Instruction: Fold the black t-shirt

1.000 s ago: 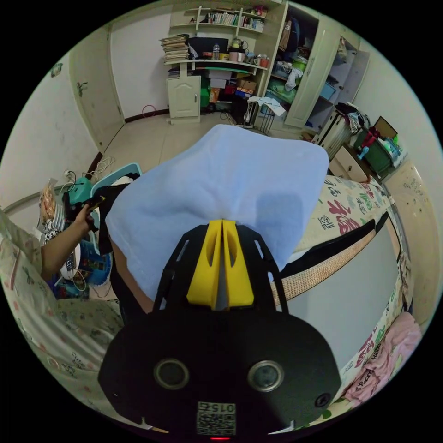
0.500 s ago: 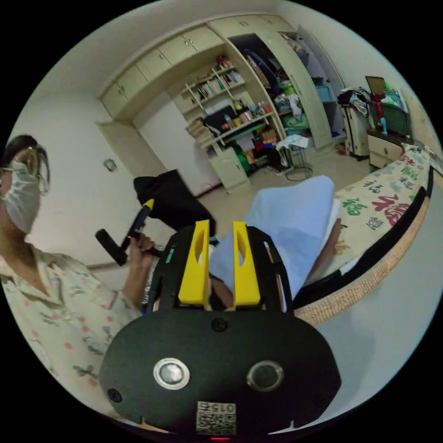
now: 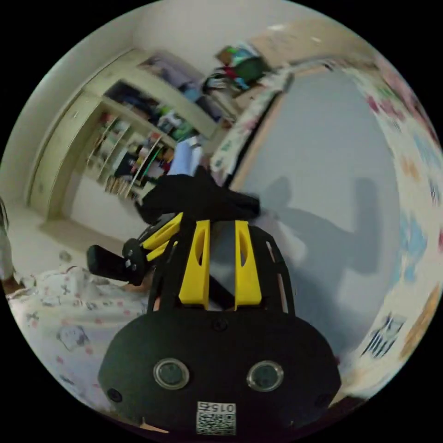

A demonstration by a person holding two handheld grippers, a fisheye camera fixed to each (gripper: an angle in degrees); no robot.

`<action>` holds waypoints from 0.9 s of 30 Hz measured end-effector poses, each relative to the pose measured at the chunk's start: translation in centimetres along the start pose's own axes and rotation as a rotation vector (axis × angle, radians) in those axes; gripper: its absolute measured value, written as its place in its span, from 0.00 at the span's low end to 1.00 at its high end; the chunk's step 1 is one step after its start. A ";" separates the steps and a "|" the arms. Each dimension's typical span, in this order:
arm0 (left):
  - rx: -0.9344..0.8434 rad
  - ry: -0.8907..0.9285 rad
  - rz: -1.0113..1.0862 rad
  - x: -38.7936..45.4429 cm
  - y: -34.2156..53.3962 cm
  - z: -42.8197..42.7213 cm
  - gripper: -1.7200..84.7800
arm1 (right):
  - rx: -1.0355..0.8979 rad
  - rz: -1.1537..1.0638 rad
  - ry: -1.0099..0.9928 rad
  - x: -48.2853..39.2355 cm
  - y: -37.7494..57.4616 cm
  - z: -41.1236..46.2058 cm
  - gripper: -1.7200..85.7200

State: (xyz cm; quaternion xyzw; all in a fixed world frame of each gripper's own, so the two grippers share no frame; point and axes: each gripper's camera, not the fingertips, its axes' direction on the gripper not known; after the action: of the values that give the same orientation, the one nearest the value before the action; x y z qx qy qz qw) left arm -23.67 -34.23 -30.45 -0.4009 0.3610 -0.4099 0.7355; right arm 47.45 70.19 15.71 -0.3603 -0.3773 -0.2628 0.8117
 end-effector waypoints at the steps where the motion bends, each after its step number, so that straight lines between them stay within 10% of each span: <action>1: -0.048 0.048 0.085 0.4 -1.2 2.5 0.08 | 0.058 0.095 -0.023 0.3 1.2 -2.3 0.12; 9: -0.184 0.445 0.267 -4.5 -7.0 11.0 0.09 | 0.186 0.265 -0.021 -9.6 -0.5 -7.8 0.15; 27: -0.102 0.945 0.022 -31.4 -13.3 29.3 0.10 | -0.229 -0.051 -0.097 -41.7 -11.3 -7.0 0.09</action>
State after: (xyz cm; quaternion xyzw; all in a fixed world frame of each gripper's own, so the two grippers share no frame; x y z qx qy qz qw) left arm -15.31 -2.16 -0.12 -0.2024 0.6799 -0.5212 0.4745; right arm 18.46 64.34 -16.58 -0.4533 -0.3925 -0.3070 0.7390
